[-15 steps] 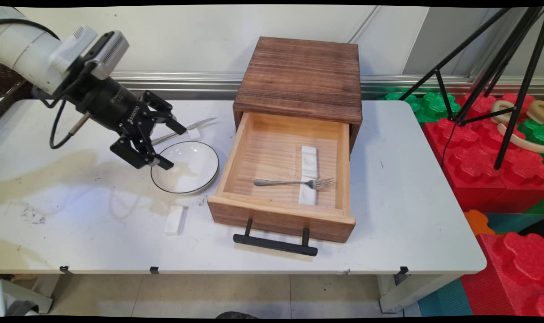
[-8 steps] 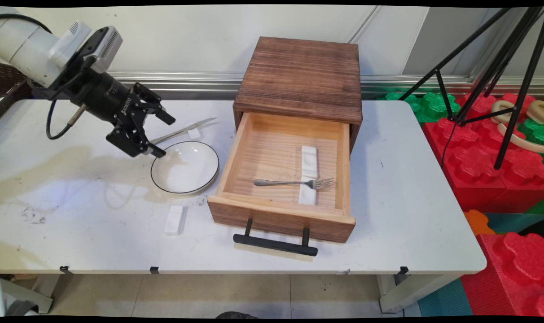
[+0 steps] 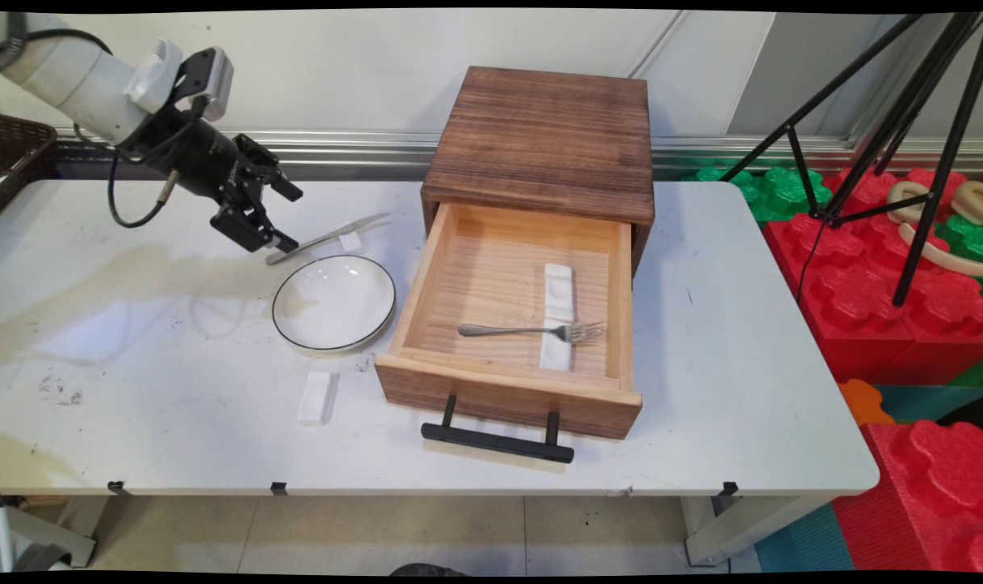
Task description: Pick up the knife from the left of the white plate
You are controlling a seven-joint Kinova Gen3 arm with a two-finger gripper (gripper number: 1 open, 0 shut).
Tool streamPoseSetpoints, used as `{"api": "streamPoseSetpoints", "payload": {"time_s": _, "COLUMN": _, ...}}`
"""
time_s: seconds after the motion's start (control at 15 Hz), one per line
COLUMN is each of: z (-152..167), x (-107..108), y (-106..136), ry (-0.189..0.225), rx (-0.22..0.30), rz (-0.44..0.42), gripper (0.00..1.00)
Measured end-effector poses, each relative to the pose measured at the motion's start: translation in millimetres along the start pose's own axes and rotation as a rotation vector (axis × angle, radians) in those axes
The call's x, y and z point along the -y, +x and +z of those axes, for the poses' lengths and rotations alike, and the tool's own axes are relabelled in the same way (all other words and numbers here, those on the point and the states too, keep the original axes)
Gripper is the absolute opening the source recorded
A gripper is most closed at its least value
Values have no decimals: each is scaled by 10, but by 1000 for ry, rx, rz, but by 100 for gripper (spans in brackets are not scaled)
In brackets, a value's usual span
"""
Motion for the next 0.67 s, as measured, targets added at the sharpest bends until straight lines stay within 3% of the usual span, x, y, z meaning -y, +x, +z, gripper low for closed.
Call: {"api": "streamPoseSetpoints", "payload": {"time_s": 0.67, "z": 394, "x": 601, "y": -345, "ry": 79, "rx": 80, "rz": -106, "gripper": 100}}
